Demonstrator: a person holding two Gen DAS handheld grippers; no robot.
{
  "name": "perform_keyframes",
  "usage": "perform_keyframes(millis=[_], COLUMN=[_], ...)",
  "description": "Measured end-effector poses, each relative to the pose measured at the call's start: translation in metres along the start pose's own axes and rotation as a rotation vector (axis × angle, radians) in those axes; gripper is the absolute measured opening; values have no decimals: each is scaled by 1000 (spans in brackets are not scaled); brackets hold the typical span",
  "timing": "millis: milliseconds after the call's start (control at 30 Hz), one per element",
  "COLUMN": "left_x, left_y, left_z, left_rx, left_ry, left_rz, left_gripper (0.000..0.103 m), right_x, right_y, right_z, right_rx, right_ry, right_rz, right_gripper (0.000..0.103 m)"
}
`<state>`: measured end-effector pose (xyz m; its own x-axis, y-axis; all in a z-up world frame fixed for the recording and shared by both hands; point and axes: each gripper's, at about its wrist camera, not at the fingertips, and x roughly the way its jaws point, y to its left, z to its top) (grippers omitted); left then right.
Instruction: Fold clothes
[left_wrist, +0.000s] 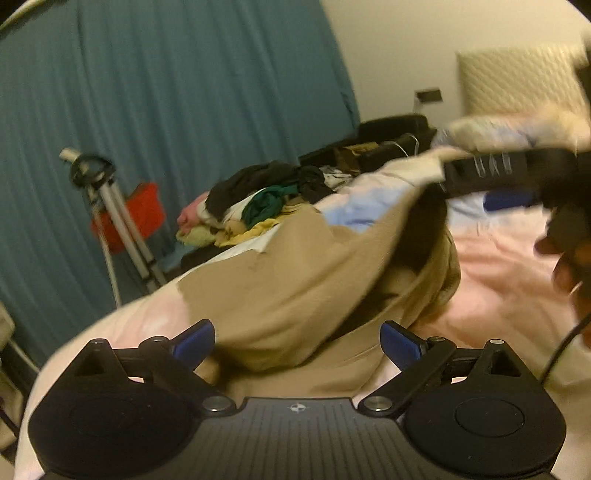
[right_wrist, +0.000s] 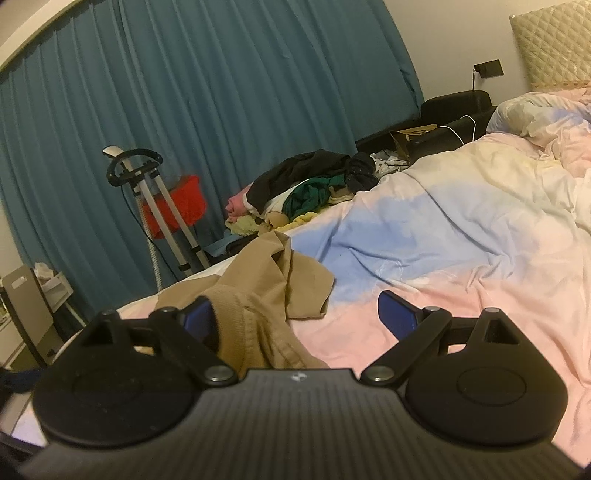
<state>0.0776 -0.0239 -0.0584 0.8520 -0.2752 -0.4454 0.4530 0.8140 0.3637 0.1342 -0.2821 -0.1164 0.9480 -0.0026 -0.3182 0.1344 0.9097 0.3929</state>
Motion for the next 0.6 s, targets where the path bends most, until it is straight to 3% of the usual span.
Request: perform_keyframes(millis=[100, 267, 500, 600], left_x=[27, 49, 3, -21], left_y=[-12, 7, 49, 56], left_z=[-3, -1, 16, 21], left_rx=[30, -66, -254, -285], left_ry=[4, 3, -115, -163], left_rz=[106, 257, 378, 401], left_gripper=[97, 97, 97, 97], right_x=[0, 14, 32, 40], right_y=[-2, -8, -3, 2], right_z=[-1, -7, -22, -32], right_rx=[3, 15, -42, -78], right_ry=[7, 79, 206, 280], right_rz=[-8, -42, -78, -63], right_gripper=[93, 93, 93, 93])
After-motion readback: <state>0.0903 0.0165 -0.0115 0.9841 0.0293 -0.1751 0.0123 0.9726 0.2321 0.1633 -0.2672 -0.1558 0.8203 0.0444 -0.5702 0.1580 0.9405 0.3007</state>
